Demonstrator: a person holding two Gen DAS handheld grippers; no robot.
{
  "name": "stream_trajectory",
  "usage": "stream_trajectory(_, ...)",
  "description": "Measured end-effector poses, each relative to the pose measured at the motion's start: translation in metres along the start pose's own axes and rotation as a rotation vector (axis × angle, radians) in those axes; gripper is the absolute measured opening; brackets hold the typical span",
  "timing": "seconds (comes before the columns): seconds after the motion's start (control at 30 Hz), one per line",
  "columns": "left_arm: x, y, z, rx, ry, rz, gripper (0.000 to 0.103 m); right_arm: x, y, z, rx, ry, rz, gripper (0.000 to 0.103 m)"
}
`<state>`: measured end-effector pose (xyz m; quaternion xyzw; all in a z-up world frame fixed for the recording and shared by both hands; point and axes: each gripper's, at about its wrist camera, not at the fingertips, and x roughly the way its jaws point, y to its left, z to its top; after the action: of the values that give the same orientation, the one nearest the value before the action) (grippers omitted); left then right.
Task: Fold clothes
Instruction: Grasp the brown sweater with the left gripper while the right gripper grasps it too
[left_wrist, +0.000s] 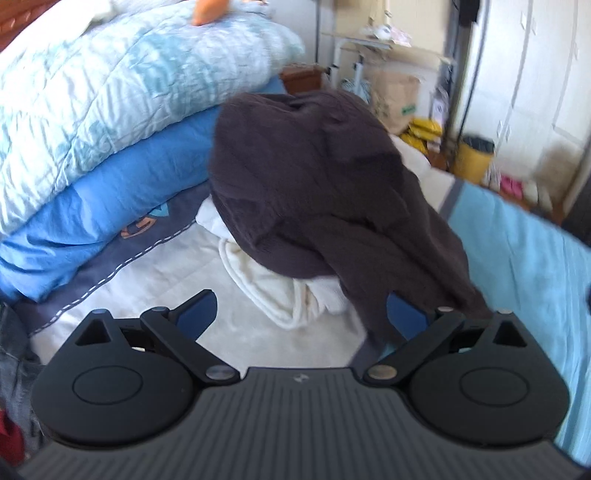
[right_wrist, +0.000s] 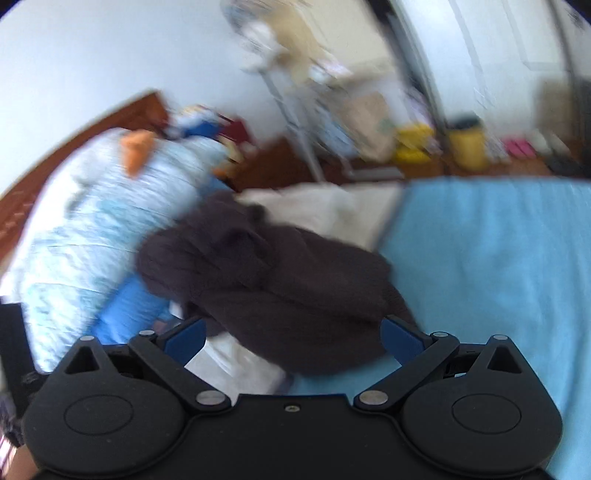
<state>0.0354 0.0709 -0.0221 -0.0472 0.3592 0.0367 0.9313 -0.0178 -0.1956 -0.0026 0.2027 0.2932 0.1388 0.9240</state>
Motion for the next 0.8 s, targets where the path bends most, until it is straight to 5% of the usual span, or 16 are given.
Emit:
stream_trajectory(0.27, 0.059, 0.026, 0.013, 0.003, -0.055, 0.027, 0.074, 0.085, 0.002, 0.016, -0.035, 0.079, 0.107, 0.103)
stream_trajectory(0.33, 0.074, 0.025, 0.012, 0.017, -0.049, 0.027, 0.052, 0.114, -0.004, 0.023, -0.020, 0.111, 0.104, 0.103)
stream_trajectory(0.5, 0.084, 0.044, 0.031, -0.051, -0.183, 0.025, 0.052, 0.159, -0.024, 0.039, 0.040, 0.120, 0.146, 0.102)
stream_trajectory(0.63, 0.091, 0.057, 0.053, -0.050, -0.245, -0.022, 0.055, 0.176, -0.038, 0.049, 0.145, 0.089, 0.261, 0.099)
stream_trajectory(0.8, 0.116, 0.056, 0.065, 0.035, -0.261, -0.101, 0.073, 0.208, -0.035, 0.059, 0.054, 0.104, 0.161, 0.099)
